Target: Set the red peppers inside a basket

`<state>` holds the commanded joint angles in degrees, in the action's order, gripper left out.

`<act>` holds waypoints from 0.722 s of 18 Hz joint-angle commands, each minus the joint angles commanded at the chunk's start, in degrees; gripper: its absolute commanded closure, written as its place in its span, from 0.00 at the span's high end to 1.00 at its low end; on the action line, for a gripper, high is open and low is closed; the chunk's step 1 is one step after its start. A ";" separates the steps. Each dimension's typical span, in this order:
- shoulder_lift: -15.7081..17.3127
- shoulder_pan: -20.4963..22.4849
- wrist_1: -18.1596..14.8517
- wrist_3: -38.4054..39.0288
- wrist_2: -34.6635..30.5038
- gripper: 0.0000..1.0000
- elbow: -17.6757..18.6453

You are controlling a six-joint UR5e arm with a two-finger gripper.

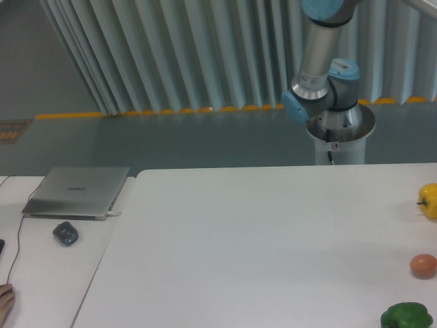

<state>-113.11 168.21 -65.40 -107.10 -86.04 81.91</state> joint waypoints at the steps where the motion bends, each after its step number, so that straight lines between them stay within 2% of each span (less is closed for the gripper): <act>1: -0.53 0.80 0.79 -2.13 0.00 0.26 0.00; 5: -2.47 2.39 3.43 -5.93 0.00 0.27 -0.09; 6: -2.90 2.39 3.96 -6.62 0.00 0.32 -0.09; 8: -3.26 2.91 4.14 -8.38 0.17 0.49 0.09; 10: -3.26 3.09 4.57 -9.09 1.75 0.93 0.53; 11: -2.91 3.09 4.93 -9.27 2.02 1.00 0.61; 13: -1.86 3.09 4.67 -9.27 2.02 1.00 1.05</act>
<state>-114.97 171.30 -60.73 -116.37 -84.02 82.97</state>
